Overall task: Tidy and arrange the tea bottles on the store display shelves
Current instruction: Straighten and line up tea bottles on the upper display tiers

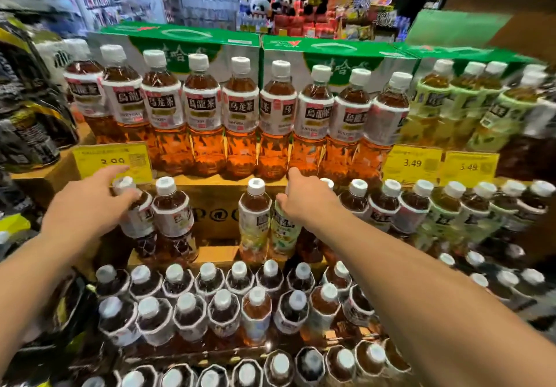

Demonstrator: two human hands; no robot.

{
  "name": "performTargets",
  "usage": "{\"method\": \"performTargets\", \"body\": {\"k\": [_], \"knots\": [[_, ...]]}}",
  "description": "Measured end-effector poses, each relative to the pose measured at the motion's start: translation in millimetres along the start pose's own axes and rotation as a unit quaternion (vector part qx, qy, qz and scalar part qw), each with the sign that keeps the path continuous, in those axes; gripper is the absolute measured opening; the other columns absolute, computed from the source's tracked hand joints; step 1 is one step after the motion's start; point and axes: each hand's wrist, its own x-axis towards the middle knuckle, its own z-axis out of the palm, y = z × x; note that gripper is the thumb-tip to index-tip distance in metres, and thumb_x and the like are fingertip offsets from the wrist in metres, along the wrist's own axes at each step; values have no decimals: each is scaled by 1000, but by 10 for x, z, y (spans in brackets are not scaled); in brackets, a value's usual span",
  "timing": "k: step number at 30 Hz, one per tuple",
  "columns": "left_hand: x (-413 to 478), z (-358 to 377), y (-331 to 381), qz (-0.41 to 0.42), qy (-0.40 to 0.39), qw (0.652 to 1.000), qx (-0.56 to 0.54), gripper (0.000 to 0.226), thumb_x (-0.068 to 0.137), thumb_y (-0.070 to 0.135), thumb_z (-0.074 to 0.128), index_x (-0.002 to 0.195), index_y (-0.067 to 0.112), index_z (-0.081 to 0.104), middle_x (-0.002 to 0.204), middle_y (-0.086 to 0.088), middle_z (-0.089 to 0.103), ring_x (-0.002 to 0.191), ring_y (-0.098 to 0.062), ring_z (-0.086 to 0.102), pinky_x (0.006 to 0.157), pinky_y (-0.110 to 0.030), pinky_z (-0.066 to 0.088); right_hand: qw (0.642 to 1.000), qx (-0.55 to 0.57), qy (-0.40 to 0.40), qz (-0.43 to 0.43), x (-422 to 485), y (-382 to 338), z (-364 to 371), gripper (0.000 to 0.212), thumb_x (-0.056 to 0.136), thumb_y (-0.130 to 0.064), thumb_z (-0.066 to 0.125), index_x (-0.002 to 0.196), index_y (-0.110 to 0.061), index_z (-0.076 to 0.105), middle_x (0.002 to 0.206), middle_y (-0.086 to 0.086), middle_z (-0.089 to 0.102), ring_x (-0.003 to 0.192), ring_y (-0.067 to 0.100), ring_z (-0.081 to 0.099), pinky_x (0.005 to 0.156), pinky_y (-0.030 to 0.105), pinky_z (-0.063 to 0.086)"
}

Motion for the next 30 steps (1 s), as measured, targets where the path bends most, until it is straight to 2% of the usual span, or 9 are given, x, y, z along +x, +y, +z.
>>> {"method": "performTargets", "body": {"k": [2,5,10,11,13,17,21,25,30], "knots": [[-42,-53,37,6,45,999,-15,43,86,54,56,126,36,54,72,-6,65,77,-40,64,65,-44,53,1000,6,-3,2,-54,-9,-23,38,100,-39,54,126,-15,41,108,10,63,90,31,57,66,40,46],[-178,-172,209,33,85,993,-73,41,79,57,47,112,33,54,60,-2,55,68,-39,59,64,-50,53,1000,21,2,-3,-199,-15,-103,38,99,-38,55,126,-14,42,107,11,63,95,34,60,69,42,51],[-695,-306,961,169,76,970,-157,9,83,43,54,80,36,60,59,8,52,60,-28,55,54,-34,42,998,51,37,3,-542,55,-377,38,99,-36,55,128,-15,42,112,14,63,102,38,61,74,44,53],[-818,-282,1136,196,53,966,-158,4,85,39,60,86,36,63,62,6,56,59,-25,56,53,-30,40,997,62,44,6,-614,89,-427,41,99,-37,55,130,-15,41,113,15,63,102,39,61,75,45,53],[-1044,-134,1490,257,-29,953,-160,25,84,34,72,107,27,66,81,3,66,68,-17,58,57,-29,43,995,89,52,15,-762,190,-519,40,99,-36,56,128,-14,41,114,17,63,102,39,61,73,44,51],[-1453,244,2219,321,-172,908,-206,78,73,45,78,140,27,43,121,9,56,104,-13,54,92,-38,46,990,114,70,41,-1043,471,-645,39,97,-40,58,122,-14,43,119,19,62,108,41,59,76,43,47],[-1708,517,2749,284,-217,897,-261,80,68,39,73,141,30,40,109,2,66,76,-17,58,67,-33,42,989,121,70,55,-1249,931,-698,36,97,-37,56,121,-12,46,115,19,64,107,41,60,70,38,41],[-1761,783,3158,317,-266,881,-227,80,67,45,75,139,33,43,118,3,68,95,-17,64,80,-33,49,990,109,46,83,-1312,1493,-714,42,97,-37,56,129,-12,45,113,18,65,104,39,62,69,37,44],[-1663,921,3838,368,-311,857,-181,91,47,71,61,132,39,52,117,13,66,103,-10,62,85,-28,48,987,124,34,100,-1175,2173,-809,43,98,-40,56,129,-12,45,114,18,64,100,37,62,66,36,44]]}}
